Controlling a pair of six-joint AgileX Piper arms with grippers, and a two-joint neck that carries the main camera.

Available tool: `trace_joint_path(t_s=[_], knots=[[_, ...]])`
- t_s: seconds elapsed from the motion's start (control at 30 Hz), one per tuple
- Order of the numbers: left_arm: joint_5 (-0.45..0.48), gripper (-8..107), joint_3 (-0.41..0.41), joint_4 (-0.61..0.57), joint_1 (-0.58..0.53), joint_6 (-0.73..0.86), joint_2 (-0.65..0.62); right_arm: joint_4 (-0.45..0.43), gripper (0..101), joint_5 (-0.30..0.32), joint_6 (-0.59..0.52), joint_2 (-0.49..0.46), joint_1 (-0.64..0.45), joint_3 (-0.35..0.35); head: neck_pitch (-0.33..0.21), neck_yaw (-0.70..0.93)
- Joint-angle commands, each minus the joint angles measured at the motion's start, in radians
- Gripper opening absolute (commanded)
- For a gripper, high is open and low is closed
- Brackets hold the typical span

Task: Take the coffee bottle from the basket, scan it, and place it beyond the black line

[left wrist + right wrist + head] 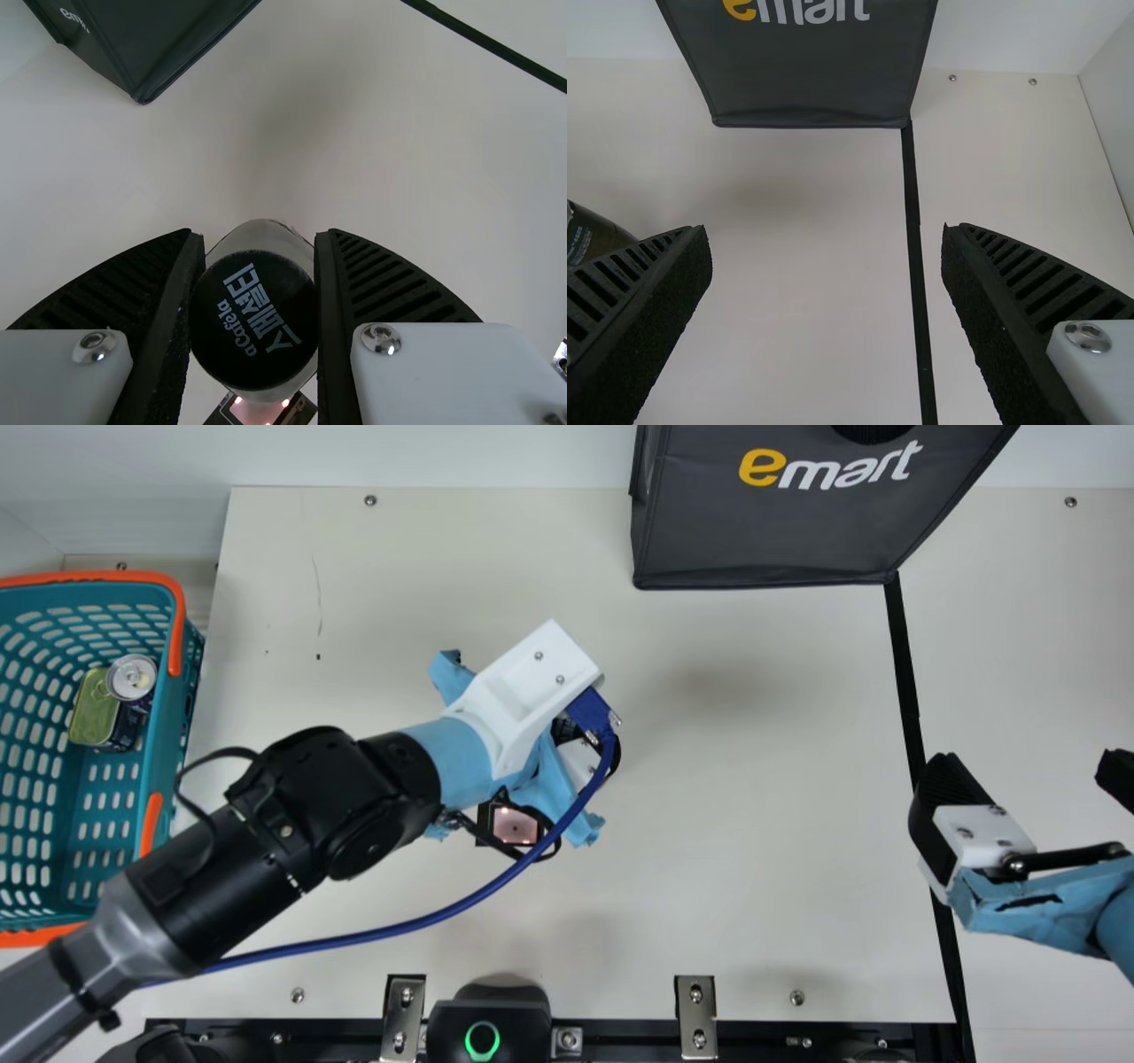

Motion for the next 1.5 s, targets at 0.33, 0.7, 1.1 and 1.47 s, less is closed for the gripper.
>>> trace_joint_path(t_s=[0.33,0.7,1.1,1.47], knots=[[-0.021,10,-0.034,-0.010,0.005,0.024,0.072,0.000,91,0.000,0.000,0.000,0.000,0.000,-0.026,0.002],[-0.031,10,-0.049,-0.010,0.007,0.052,0.118,0.000,91,0.000,0.000,0.000,0.000,0.000,-0.026,0.002],[-0.032,10,-0.072,0.000,0.006,0.065,0.148,0.000,91,0.000,0.000,0.000,0.000,0.000,-0.026,0.002],[-0.014,10,-0.115,0.003,0.006,0.075,0.167,0.000,91,0.000,0.000,0.000,0.000,0.000,-0.026,0.002]])
